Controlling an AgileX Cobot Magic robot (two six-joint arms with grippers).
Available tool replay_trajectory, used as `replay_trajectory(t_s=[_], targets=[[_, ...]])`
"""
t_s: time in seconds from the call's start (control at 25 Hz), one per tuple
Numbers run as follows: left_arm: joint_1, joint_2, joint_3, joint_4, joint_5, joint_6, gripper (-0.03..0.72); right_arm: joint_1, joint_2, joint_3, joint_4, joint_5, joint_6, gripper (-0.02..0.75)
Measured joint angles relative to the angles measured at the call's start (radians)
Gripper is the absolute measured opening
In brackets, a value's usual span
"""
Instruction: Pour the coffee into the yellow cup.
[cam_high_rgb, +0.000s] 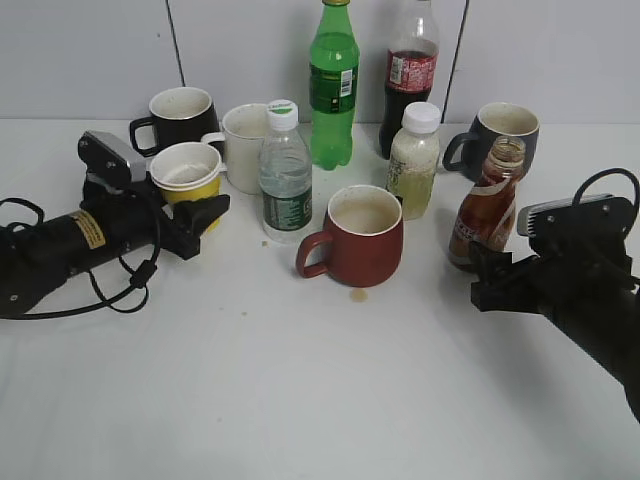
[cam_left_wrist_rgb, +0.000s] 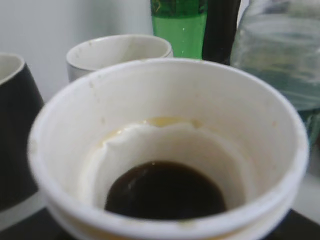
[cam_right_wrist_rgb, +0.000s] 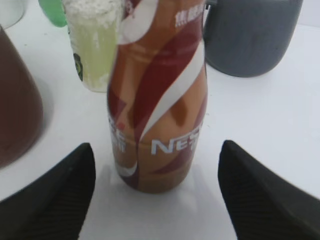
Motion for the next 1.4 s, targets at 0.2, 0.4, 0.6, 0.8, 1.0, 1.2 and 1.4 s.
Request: replay_trajectory(t_s=[0.2, 0.4, 0.6, 0.8, 1.0, 1.2, 1.4], targets=[[0.000, -0.088, 0.070, 0.028, -0.029, 0.000, 0.456, 0.000, 0.027, -0.058, 0.009, 0.000, 0.006, 0.573], [0.000, -0.165, 0.154, 0.034, -0.043, 0.000, 0.456, 0.000, 0.076, -0.125, 0.017, 0.000, 0.008, 0.574], [-0.001, -0.237, 0.211, 0.115, -0.045, -0.001, 0.454, 0.000, 0.136, -0.176, 0.020, 0.000, 0.017, 0.574], [-0.039, -0.266, 0.233, 0.153, -0.046, -0.025, 0.454, 0.000, 0.178, -0.213, 0.022, 0.000, 0.071, 0.574], [-0.112, -0.267, 0.238, 0.157, -0.046, -0.037, 0.454, 0.000, 0.198, -0.238, 0.024, 0.001, 0.082, 0.563], [-0.181, -0.268, 0.238, 0.157, -0.046, -0.044, 0.453, -0.001, 0.198, -0.256, 0.024, 0.007, 0.084, 0.507], [-0.251, -0.268, 0.238, 0.143, -0.046, -0.046, 0.453, -0.001, 0.198, -0.256, 0.024, 0.009, 0.076, 0.507]])
